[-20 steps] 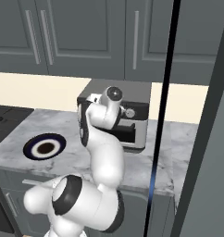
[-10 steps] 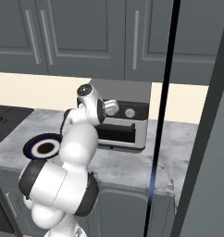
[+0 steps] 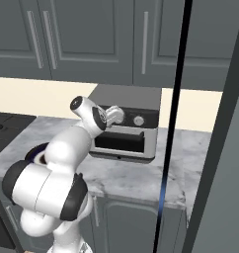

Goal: Pull the toaster oven rack outwards. Pick up the baguette from the plate and place it on the toaster oven rack. Close the toaster oven door fully and set the temperature to the lowest setting.

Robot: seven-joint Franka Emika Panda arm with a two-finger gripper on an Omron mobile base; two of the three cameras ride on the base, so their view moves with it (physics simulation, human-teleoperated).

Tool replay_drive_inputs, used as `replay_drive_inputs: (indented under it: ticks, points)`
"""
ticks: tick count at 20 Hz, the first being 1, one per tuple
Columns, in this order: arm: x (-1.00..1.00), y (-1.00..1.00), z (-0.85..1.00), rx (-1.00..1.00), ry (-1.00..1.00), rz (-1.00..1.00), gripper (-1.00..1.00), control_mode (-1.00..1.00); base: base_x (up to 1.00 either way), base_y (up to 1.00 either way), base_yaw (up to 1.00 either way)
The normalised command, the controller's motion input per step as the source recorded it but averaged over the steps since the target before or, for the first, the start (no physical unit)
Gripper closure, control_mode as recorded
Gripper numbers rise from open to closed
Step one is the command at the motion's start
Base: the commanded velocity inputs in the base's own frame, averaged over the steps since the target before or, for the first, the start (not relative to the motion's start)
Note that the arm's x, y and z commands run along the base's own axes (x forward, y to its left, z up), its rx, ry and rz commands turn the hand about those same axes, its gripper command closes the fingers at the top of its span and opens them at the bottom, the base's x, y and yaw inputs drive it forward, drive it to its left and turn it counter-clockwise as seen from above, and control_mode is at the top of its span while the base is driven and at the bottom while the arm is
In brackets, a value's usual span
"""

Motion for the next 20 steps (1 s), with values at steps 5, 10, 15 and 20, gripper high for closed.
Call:
replay_drive_inputs:
  ticks: [5, 10, 15, 20]
  points:
    - [0.0, 0.0, 0.0, -1.0, -0.27, 0.53, 1.0, -1.0, 0.0, 0.0, 0.0]
    - [-0.03, 0.0, 0.0, -1.0, -0.37, 0.58, 1.0, -1.0, 0.0, 0.0, 0.0]
    - [-0.06, 0.0, 0.0, -1.0, -0.41, 0.59, 1.0, -1.0, 0.0, 0.0, 0.0]
    - [-0.06, 0.0, 0.0, -1.0, -0.39, 0.59, 1.0, -1.0, 0.0, 0.0, 0.0]
